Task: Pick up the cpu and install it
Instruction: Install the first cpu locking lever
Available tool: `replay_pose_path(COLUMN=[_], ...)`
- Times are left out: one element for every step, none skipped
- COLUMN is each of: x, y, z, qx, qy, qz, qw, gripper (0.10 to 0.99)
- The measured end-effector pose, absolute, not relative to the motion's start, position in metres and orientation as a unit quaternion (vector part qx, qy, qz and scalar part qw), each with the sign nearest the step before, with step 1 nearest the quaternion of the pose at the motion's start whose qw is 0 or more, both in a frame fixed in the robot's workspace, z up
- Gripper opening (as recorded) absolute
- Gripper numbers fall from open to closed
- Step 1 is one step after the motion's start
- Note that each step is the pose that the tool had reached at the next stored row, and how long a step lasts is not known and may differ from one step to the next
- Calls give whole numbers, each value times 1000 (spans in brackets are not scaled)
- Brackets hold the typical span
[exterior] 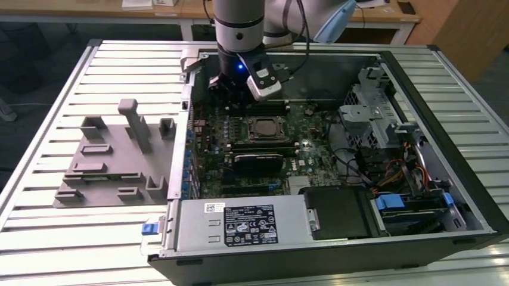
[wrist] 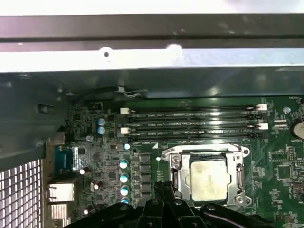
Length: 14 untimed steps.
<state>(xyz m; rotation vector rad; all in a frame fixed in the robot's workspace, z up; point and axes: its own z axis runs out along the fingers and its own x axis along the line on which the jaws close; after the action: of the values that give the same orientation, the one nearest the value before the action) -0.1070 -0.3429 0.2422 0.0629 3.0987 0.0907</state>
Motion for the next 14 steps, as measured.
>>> replay_pose_path(x=[-108, -109, -111, -112, -114, -115, -116, -116, -117, -117, -117, -117, -117, -117], y=[-343, -343, -343, -343, -343, -343, -343, -343, -343, -343, -343, -343, -343, -343], z=[242, 242, 242, 242, 242, 242, 242, 242, 242, 242, 242, 242, 242, 242], qx=[20, 20, 20, 20, 20, 21, 21, 21, 21, 21, 21, 21, 21, 21], qy=[999, 999, 999, 999, 999, 999, 998, 998, 998, 997, 997, 996, 996, 995], qz=[30, 32, 34, 36, 39, 43, 47, 53, 59, 67, 76, 83, 90, 97], qw=[20, 20, 20, 20, 20, 20, 20, 20, 20, 20, 19, 19, 19, 18], gripper=[106, 106, 106, 106, 106, 106, 106, 106, 106, 106, 106, 106, 106, 106])
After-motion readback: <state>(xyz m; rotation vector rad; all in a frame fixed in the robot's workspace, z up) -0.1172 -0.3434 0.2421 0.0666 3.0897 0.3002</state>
